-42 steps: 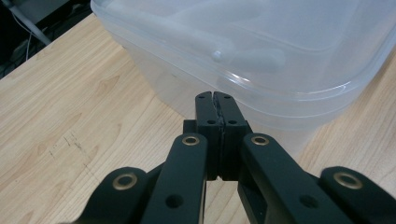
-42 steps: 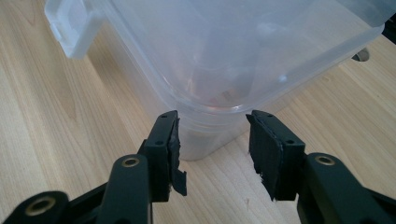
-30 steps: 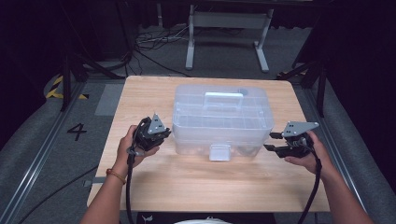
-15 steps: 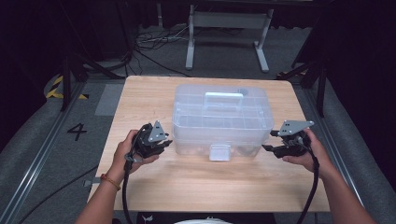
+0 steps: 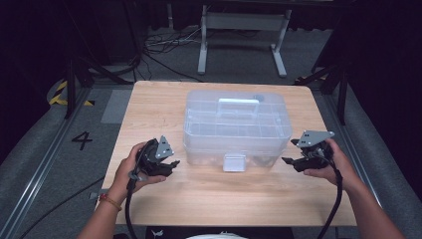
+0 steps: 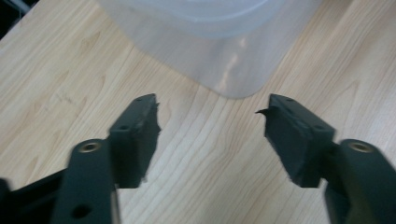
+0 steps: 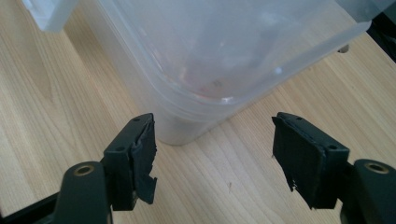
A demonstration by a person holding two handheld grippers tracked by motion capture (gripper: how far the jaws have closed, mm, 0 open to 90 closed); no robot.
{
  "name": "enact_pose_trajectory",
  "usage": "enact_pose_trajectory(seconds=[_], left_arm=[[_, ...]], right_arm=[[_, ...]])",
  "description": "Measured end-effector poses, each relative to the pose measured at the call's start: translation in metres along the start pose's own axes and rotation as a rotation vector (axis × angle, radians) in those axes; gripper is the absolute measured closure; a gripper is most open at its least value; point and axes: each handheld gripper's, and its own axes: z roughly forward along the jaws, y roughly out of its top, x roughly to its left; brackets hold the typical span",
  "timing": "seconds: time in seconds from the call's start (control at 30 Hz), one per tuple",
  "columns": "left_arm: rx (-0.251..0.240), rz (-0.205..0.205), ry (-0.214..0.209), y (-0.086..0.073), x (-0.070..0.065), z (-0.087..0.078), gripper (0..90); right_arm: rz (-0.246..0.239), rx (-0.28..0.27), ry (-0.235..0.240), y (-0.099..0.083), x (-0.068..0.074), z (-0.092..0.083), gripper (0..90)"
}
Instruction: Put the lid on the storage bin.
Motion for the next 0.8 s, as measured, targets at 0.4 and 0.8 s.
enact_pose_trajectory(seconds=[0.4, 0.8], left_arm=[[0.024, -0.028, 0.004, -0.029, -0.003, -0.004, 23.5], [0.06, -0.046, 0.028, -0.055, -0.001, -0.007, 22.7]], right_arm=[[0.046, 0.01, -0.046, -0.023, -0.005, -0.006, 29.2], [0.092, 0.001, -0.077, -0.055, -0.005, -0.008, 28.6]])
